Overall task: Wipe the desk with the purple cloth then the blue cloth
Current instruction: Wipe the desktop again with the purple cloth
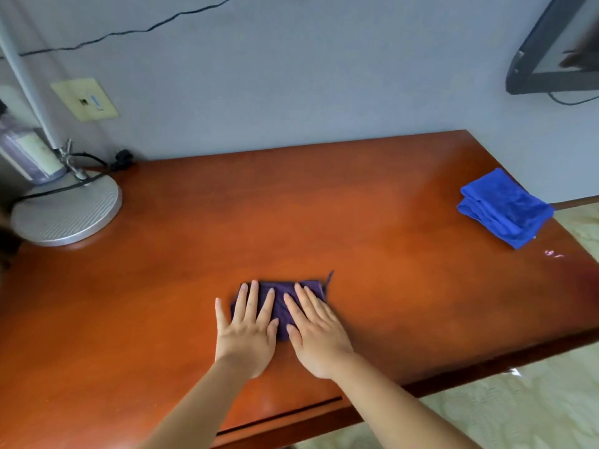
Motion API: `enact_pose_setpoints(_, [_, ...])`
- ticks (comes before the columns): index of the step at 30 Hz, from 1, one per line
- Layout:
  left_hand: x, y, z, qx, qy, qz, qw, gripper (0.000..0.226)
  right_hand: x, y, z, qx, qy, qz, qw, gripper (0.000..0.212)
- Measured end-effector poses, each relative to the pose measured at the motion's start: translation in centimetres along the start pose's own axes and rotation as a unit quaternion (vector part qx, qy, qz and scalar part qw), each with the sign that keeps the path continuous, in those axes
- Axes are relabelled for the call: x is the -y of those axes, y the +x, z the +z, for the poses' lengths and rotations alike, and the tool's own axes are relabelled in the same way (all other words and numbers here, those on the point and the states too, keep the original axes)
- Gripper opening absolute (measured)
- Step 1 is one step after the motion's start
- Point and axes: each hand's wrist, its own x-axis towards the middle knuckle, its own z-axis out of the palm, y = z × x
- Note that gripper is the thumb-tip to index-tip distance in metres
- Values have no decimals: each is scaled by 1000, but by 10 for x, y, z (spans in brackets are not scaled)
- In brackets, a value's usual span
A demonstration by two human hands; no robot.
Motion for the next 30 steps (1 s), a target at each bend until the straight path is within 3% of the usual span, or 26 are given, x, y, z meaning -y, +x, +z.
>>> enact_pose_setpoints(3, [-9,33,-18,81,7,-23,996,56,-19,27,-15,45,1,-12,999,59])
enact_pose_setpoints(6, [-20,24,-18,91,13,-20,996,56,-27,16,-18,68,-6,-20,997,57])
enact_pose_setpoints(10, [-48,-26,-8,102,-2,-18,995,56,-30,-41,-2,33,-6,-16,999,64])
enact_pose_setpoints(13, [-72,-59,0,115,-8,-18,993,62,-35,-81,6,27,6,10,1000,54])
enact_pose_setpoints(16, [-82,-64,-2,128,-6,-27,991,53,-41,-91,5,27,-1,1,1000,54])
enact_pose_setpoints(18, [-80,-53,-8,131,-6,-28,991,56,-46,-78,3,20,7,9,1000,54])
enact_pose_setpoints(24, [-59,43,-27,123,-8,-28,992,56,-65,17,-24,43,15,-16,999,80])
enact_pose_setpoints(30, [-23,170,-49,91,5,-21,996,56,-82,145,-56,46,-10,11,999,56])
